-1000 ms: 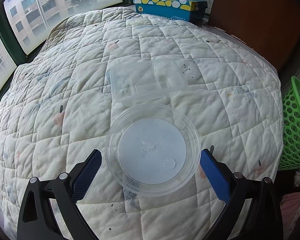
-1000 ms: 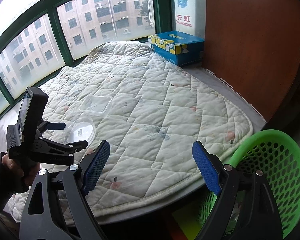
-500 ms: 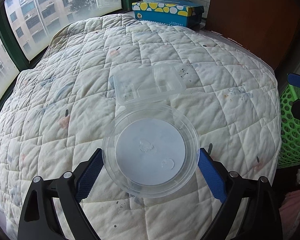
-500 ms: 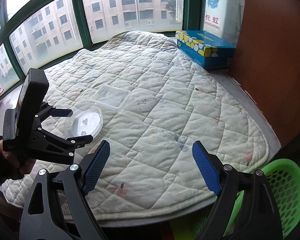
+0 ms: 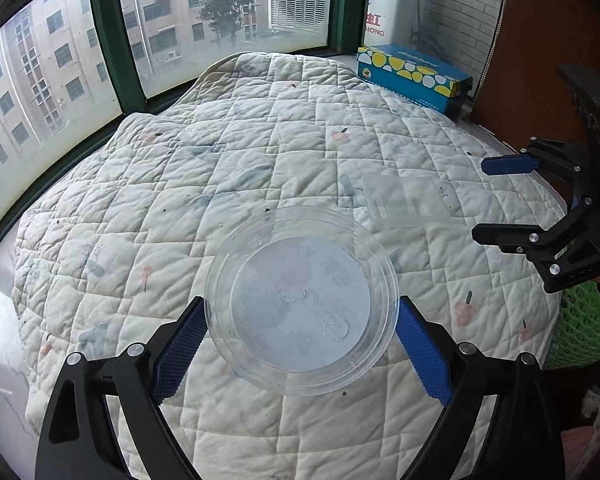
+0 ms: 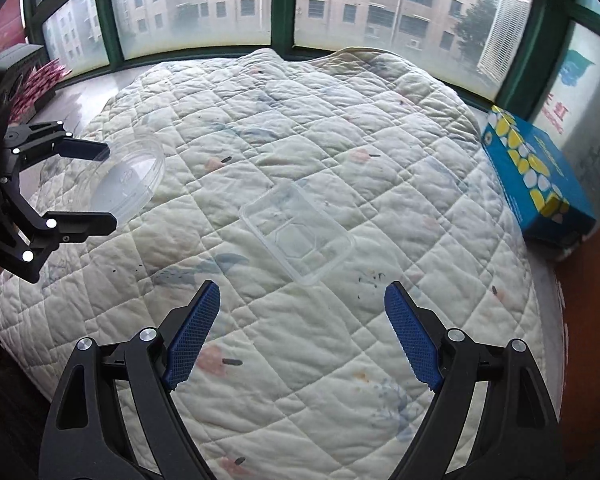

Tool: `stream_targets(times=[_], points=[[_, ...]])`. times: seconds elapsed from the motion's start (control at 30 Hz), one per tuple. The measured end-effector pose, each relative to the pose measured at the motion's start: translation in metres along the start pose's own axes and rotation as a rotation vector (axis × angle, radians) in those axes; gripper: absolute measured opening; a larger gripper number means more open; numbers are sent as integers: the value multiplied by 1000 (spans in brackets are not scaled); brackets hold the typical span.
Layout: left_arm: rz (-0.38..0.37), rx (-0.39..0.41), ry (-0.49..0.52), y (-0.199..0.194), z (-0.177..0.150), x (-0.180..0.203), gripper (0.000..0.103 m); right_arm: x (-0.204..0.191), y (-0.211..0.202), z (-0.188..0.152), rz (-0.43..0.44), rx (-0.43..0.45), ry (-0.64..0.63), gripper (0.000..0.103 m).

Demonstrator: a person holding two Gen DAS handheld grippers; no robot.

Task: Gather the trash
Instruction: 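Grasp the clear rectangular tray with the right gripper while the left holds the lid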

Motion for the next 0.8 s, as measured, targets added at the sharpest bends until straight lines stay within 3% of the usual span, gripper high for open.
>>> stream_targets(times=[0.2,0.4,0.5,0.63,0.8], points=[[16,-9,-42,3,-2,-21,89,-9,48,20,62,-79,-206,84],[14,-31,-64,11,-7,-27,89,-10,89,22,104,-146,-280,84],[13,-37,-68,15,-5,-27,89,-12,97,17,124,-168,-268,82],[9,-33,-68,16,-4,-24,89,-11,95,13,114,-173,-216,63],[-12,-16,-73,10,0,-14,89,-8,72,5,64,-146,-94,59]])
Point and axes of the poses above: each gripper's, at about its wrist camera, not at the fingertips, and y roughly the way its jaws point, x to its right, z to its top, the point moved 9 cm from there along y, roughly the way its jaws point, and after that the axes turned 4 degrees about x, right-handed, at the moved point
